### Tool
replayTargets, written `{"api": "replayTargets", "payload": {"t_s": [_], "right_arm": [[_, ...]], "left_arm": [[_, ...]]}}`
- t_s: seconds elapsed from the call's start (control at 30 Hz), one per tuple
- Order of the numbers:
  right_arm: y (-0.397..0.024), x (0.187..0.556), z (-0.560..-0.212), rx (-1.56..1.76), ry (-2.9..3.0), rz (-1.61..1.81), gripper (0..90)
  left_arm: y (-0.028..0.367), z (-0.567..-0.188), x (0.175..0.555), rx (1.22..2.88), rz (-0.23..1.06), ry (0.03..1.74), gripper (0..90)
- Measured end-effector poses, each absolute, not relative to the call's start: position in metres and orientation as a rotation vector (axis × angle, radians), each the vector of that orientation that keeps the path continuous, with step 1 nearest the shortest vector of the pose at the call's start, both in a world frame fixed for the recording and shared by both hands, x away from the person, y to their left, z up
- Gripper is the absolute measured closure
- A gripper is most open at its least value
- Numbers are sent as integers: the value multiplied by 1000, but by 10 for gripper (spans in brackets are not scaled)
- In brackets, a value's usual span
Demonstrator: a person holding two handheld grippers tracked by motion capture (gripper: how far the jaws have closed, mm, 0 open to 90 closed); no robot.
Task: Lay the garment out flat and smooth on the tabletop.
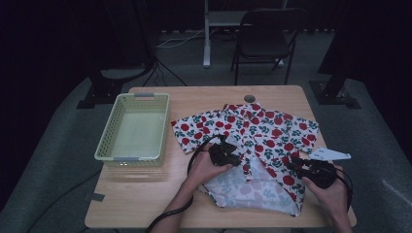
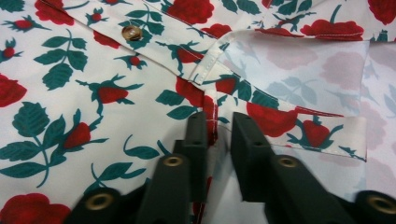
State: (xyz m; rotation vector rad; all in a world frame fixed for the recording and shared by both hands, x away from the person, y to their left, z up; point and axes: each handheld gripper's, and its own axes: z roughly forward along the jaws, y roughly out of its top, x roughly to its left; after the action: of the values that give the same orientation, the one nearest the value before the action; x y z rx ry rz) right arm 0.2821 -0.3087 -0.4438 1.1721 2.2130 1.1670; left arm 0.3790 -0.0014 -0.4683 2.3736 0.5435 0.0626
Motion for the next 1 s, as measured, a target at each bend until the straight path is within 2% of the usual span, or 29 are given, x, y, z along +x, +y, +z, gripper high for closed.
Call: {"api": "replayTargets", "payload": {"t_s": [0.1,0.17,0.73,0.87,1.0], "right_arm": [[-308,283,-444,1173,2214,1167,658],[-307,283,-444,1173,2212,1172,658],[-285,304,-438,1129,2253,1181,661],[-272,314,-436,1095,2282,1182,661],[-258,326,-436,1058,2339,1174,660]], "left_arm": [[-2,-468,378,2385,40,521,885],[-2,-468,375,2383,18,510,899],[4,-436,334,2343,-44,315,899],[6,-429,325,2322,-106,249,894],[8,-424,320,2288,-241,125,857]]}}
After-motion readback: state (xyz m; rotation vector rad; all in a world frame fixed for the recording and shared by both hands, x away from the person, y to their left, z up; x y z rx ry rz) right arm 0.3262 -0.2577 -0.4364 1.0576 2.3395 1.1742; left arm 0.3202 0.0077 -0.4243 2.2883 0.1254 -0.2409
